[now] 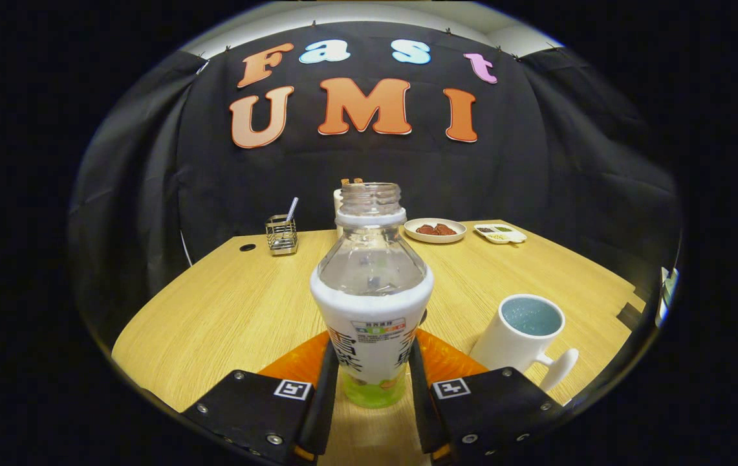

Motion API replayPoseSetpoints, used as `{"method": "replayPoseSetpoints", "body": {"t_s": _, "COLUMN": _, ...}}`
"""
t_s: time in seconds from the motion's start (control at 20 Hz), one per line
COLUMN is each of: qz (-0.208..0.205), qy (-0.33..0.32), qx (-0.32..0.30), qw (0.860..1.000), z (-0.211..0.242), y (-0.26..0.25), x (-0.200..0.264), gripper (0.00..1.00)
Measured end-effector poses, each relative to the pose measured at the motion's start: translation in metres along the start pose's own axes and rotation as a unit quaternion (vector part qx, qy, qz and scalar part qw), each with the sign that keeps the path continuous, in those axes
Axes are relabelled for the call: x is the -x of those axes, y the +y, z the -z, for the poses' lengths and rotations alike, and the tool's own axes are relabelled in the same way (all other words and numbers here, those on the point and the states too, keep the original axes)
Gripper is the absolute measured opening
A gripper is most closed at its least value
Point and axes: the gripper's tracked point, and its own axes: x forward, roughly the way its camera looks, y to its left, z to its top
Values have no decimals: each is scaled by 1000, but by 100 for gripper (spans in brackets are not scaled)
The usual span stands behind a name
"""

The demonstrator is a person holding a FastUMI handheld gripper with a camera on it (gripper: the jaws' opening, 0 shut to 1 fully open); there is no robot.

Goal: Take the bottle from table, then pour the juice into the cup, finally place the bottle on the coaster

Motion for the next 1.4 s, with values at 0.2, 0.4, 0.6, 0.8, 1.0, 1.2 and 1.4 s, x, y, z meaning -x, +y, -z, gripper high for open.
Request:
{"method": "replayPoseSetpoints", "body": {"t_s": 0.2, "qz": -24, "qy": -17, "qx": -49, "qw": 998, "z": -18, "y": 14, "x": 8, "gripper": 54}}
{"method": "replayPoseSetpoints", "body": {"t_s": 0.4, "qz": -54, "qy": -32, "qx": -135, "qw": 989, "z": -36, "y": 26, "x": 16, "gripper": 54}}
{"method": "replayPoseSetpoints", "body": {"t_s": 0.6, "qz": -59, "qy": -40, "qx": -206, "qw": 976, "z": -49, "y": 24, "x": 20, "gripper": 53}}
{"method": "replayPoseSetpoints", "body": {"t_s": 0.8, "qz": -90, "qy": -48, "qx": -291, "qw": 951, "z": -68, "y": 30, "x": 23, "gripper": 53}}
{"method": "replayPoseSetpoints", "body": {"t_s": 1.0, "qz": -110, "qy": -56, "qx": -388, "qw": 913, "z": -84, "y": 32, "x": 24, "gripper": 53}}
{"method": "replayPoseSetpoints", "body": {"t_s": 1.2, "qz": -121, "qy": -61, "qx": -466, "qw": 874, "z": -100, "y": 29, "x": 26, "gripper": 53}}
{"method": "replayPoseSetpoints", "body": {"t_s": 1.4, "qz": -133, "qy": -66, "qx": -519, "qw": 842, "z": -112, "y": 26, "x": 27, "gripper": 53}}
